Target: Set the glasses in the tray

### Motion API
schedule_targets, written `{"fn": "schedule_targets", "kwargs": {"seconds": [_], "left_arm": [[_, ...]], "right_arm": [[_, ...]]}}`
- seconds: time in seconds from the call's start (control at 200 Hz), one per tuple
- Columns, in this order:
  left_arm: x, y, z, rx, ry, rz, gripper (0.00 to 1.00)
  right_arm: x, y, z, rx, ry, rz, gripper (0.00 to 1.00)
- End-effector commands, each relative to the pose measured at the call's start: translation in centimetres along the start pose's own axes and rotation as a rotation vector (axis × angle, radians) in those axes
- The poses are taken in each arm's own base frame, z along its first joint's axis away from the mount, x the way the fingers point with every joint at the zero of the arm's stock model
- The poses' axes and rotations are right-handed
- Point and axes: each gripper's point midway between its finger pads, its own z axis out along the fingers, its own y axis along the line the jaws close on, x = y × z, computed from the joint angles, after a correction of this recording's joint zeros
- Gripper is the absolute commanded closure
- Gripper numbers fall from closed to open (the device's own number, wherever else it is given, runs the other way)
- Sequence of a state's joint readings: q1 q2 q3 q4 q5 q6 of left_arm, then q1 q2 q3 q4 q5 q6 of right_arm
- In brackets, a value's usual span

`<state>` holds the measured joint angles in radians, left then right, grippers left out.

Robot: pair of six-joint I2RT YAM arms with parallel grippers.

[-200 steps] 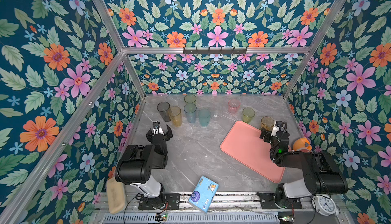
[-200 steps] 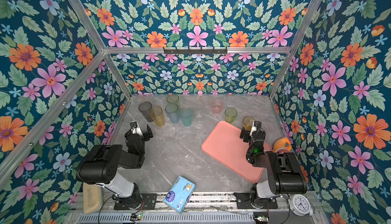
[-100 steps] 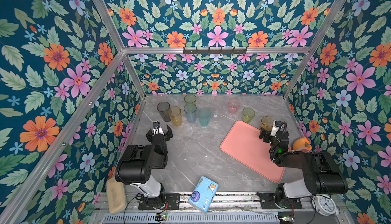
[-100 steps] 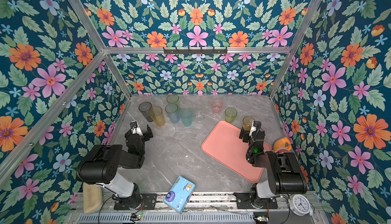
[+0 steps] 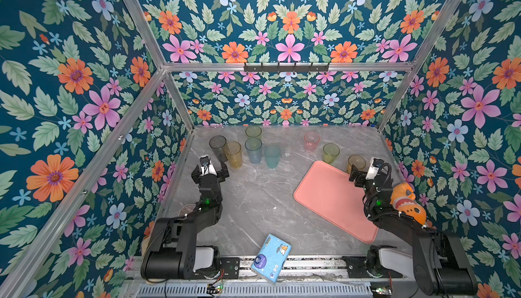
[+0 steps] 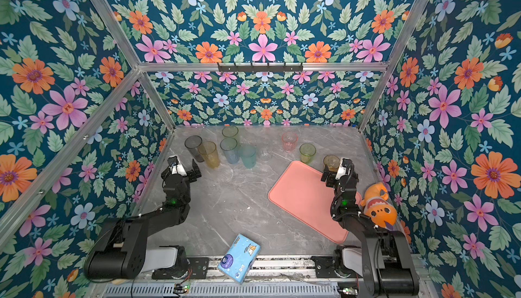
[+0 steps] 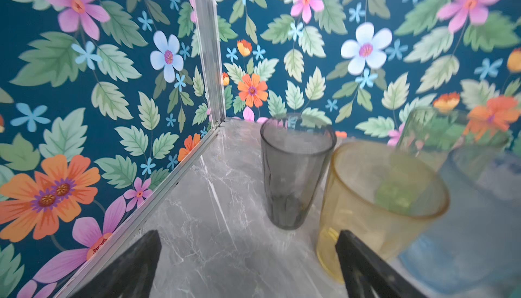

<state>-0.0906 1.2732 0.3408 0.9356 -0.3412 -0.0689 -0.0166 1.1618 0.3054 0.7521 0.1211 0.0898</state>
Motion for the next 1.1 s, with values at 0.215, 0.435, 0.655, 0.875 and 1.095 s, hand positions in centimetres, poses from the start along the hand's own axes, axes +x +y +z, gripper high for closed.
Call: {"fn": "schedule_targets", "kwargs": {"seconds": [0.215,0.435,0.655,0.875,1.095], "left_arm": [[-6.8,-1.7,-1.8,0.014,0.146,-0.198,0.01],[-11.6,-10.0,-4.3,0.299,0.165,-0.173,0.02],[-9.5,-22.4,-8.2,0.687,0.341,-0.056,0.05],[-3.6,-31.5,-13.1,0.855,0.441,0.12,0.04],[4.2,-36.5,-14.1,0.908,0.645,0.241,0.1]], "right_arm": [[-5.6,0.8,-2.1,-0.011,0.039,0.301,0.01],[-9.1,5.0,-3.0,-0.219,0.126,0.466,0.01],[-10.9,7.8,-2.8,-0.366,0.143,0.541,0.01],[-10.8,8.8,-1.9,-0.371,0.187,0.531,0.01],[-10.6,9.5,-1.4,-0.389,0.226,0.53,0.01]]}}
